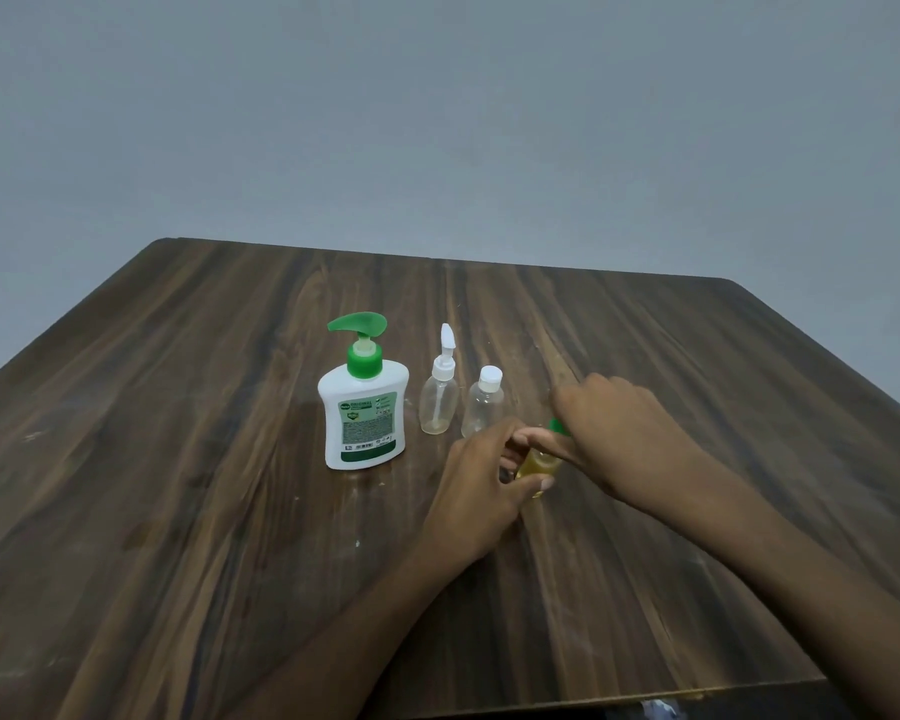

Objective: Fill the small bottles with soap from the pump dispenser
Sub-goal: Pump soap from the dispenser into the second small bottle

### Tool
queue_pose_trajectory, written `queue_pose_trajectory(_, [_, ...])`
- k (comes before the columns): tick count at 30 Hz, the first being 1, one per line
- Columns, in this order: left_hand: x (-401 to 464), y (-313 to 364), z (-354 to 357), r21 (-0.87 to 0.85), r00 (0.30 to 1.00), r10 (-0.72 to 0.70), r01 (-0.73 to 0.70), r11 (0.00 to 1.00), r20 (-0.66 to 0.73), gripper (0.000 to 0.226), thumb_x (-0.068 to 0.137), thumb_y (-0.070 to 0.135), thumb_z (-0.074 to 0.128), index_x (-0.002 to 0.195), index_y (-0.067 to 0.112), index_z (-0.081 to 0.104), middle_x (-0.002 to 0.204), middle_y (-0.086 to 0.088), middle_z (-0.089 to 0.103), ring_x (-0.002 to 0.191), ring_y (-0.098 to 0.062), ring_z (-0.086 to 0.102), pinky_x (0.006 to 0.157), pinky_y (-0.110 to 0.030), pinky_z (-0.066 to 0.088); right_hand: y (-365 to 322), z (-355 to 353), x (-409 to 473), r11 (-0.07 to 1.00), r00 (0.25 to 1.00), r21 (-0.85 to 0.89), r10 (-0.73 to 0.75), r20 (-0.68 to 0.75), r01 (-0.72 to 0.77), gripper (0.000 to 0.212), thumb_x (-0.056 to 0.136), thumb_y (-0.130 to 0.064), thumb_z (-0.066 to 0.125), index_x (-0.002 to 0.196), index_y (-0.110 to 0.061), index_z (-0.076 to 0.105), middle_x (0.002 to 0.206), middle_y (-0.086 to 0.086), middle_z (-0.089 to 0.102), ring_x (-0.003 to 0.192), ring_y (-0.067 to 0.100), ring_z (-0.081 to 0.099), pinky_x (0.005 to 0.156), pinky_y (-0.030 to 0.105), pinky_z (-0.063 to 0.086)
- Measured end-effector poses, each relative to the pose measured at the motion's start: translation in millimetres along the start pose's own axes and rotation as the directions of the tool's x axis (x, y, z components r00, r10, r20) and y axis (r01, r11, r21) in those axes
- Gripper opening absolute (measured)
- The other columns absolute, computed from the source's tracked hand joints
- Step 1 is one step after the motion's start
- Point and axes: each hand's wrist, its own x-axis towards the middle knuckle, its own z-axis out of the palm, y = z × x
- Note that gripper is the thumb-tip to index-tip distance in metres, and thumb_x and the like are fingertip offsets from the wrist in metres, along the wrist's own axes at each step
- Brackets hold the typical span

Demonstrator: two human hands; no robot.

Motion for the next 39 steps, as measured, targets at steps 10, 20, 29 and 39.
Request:
queue_pose_trajectory(10, [1.6, 1.0, 0.6, 0.005, 0.999, 0.021, -0.021, 1.000, -0.049, 0.019, 0.083, 0.012, 0.085, 0.093, 0.012, 0.069, 0.083, 0.003, 0.070, 0.078, -0.017, 0.065, 0.068, -0.022, 0.054, 17.6, 15.9, -24.0, 0.968, 0.980, 0.202, -0.116, -0.163, 0.148, 0.073, 0.091, -0.074, 0.046, 0.148, -0.034, 0.025, 0.101, -0.008, 0.066, 0.080, 0.017, 0.066, 0.067, 0.040, 0.054])
queue_pose_trajectory(20, [0.8, -1.8, 0.9, -0.009, 1.000, -0.013, 0.013, 1.000, -0.019, 0.028, 0.078, 0.014, 0.090, 0.097, 0.013, 0.069, 0.088, 0.007, 0.074, 0.084, -0.011, 0.068, 0.078, -0.032, 0.058, 21.9, 11.3, -17.5, 0.930, 0.968, 0.292, -0.179, -0.177, 0.225, 0.045, 0.094, -0.022, 0.072, 0.131, -0.038, 0.054, 0.120, -0.019, 0.057, 0.096, -0.001, 0.059, 0.079, 0.021, 0.050])
queue_pose_trajectory(29, [0.8, 5.5, 0.7, 0.022, 1.000, -0.022, 0.022, 0.999, -0.015, 0.027, 0.079, 0.007, 0.088, 0.098, 0.010, 0.069, 0.081, 0.010, 0.067, 0.073, -0.002, 0.061, 0.069, -0.021, 0.054, 9.3, 27.6, -4.7, 0.974, 0.975, 0.225, 0.014, -0.223, 0.037, 0.021, 0.100, -0.039, 0.061, 0.095, -0.022, 0.052, 0.090, 0.000, 0.064, 0.080, 0.024, 0.064, 0.069, 0.042, 0.054])
queue_pose_trajectory(39, [-0.7, 9.0, 1.7, 0.096, 0.999, -0.011, 0.015, 0.995, -0.041, 0.032, 0.076, 0.014, 0.092, 0.097, 0.014, 0.067, 0.079, 0.010, 0.066, 0.071, -0.002, 0.059, 0.071, -0.019, 0.053, 13.2, 34.4, -4.2, 0.958, 0.966, 0.285, 0.041, -0.257, 0.035, 0.024, 0.097, -0.042, 0.064, 0.092, -0.019, 0.059, 0.087, 0.001, 0.066, 0.079, 0.027, 0.064, 0.064, 0.037, 0.047])
